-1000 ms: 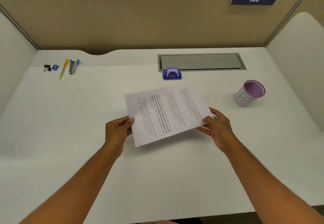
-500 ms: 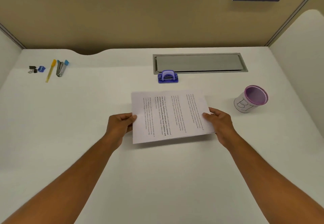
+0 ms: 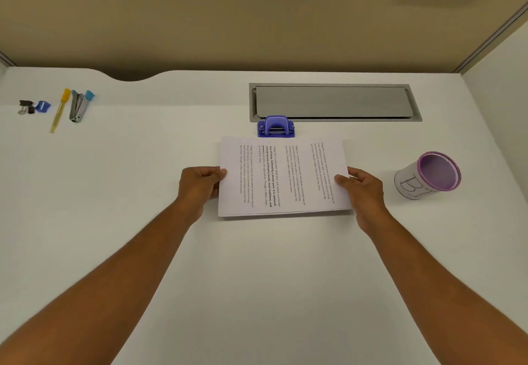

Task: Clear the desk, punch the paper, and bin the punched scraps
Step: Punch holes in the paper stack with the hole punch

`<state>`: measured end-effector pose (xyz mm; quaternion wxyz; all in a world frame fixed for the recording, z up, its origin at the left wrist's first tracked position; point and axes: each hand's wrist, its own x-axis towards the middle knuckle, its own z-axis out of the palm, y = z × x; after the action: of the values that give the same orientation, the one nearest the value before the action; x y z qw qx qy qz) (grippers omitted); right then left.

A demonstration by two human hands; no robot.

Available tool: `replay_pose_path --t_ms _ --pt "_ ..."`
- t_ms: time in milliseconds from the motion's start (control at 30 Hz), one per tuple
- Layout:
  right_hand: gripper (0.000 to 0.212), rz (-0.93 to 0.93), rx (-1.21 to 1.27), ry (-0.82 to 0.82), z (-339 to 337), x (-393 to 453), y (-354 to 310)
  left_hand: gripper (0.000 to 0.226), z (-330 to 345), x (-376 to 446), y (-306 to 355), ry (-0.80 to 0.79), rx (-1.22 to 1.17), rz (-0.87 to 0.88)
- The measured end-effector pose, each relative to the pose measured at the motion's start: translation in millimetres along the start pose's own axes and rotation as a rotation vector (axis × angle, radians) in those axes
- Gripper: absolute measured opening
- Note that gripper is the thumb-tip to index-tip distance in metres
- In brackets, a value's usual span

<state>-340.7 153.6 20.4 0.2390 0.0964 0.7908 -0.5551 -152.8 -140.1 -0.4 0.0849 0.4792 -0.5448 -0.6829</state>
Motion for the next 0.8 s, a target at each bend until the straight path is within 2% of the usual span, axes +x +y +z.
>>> replay_pose_path --t_ms 367,633,800 --pt "0.019 0.019 0.03 0.001 3.8 12.7 -2.5 0.002 7.9 15.9 -2.3 0.066 0.024 -0.011" --pt "0.023 0.03 0.036 -0.007 4.3 9.3 -4.2 0.01 6.4 10.6 -5.0 0.071 0.033 0.002" --pt "0.026 0.028 0.049 -0.022 3.4 7.1 -4.5 0.004 6.2 6.4 -5.9 0.062 0.025 0.006"
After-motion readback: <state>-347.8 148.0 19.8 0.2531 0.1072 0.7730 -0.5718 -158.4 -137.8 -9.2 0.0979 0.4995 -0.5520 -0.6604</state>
